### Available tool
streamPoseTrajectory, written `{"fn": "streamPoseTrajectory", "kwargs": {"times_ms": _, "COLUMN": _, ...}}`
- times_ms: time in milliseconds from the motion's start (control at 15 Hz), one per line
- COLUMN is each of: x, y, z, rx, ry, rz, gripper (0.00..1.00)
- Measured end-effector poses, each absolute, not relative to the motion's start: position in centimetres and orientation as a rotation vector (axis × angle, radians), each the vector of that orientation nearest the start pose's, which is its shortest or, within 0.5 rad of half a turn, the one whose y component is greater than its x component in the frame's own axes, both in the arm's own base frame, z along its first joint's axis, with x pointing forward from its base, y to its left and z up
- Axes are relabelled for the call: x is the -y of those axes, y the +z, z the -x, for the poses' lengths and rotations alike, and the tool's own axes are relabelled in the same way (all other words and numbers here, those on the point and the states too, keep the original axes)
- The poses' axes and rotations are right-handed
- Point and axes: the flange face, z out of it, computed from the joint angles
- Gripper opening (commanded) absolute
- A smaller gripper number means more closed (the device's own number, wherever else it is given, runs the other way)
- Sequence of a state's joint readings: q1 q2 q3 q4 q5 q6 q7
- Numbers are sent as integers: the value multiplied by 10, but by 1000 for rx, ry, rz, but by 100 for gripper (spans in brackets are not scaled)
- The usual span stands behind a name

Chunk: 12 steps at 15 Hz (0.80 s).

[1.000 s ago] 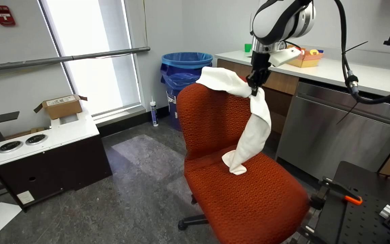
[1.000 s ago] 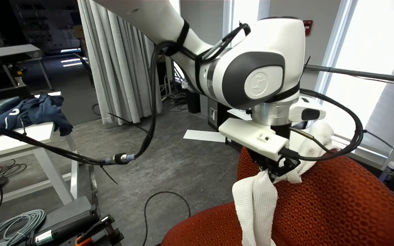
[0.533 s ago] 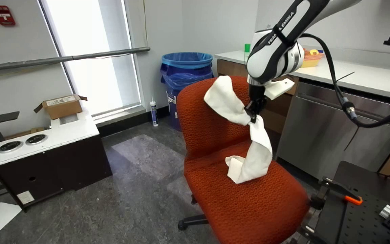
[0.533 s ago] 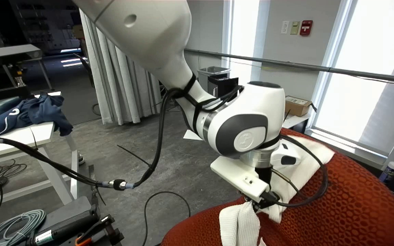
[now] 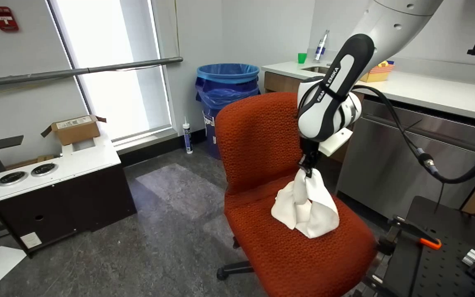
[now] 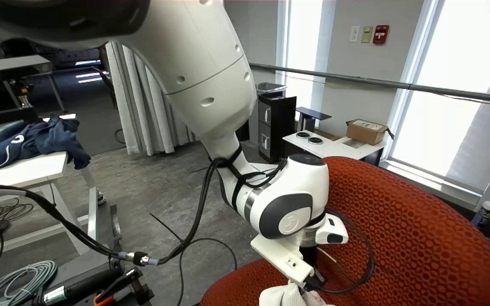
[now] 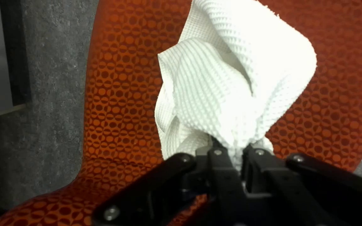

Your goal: Put the white towel on the seat of the chair

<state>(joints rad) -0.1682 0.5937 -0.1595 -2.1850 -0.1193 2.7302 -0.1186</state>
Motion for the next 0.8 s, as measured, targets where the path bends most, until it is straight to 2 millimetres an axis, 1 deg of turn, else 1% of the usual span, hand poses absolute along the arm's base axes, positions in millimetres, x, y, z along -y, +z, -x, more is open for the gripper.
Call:
{"fn": "streamPoseTrajectory", "kwargs": {"times_ms": 133, "x": 173, "y": 99, "z": -511, "rx": -109, "ry": 133, "rz": 3272, "gripper": 1}}
{"fn": "streamPoseTrajectory", "kwargs": {"times_ms": 333, "x": 173, "y": 90, "z": -510, "rx": -102, "ry": 139, "rz": 3286, "gripper": 1}}
{"fn": "streamPoseTrajectory", "kwargs": {"times_ms": 800, "x": 173, "y": 91, "z": -512, "rx": -102, "ry": 134, "rz": 3289, "gripper": 1}}
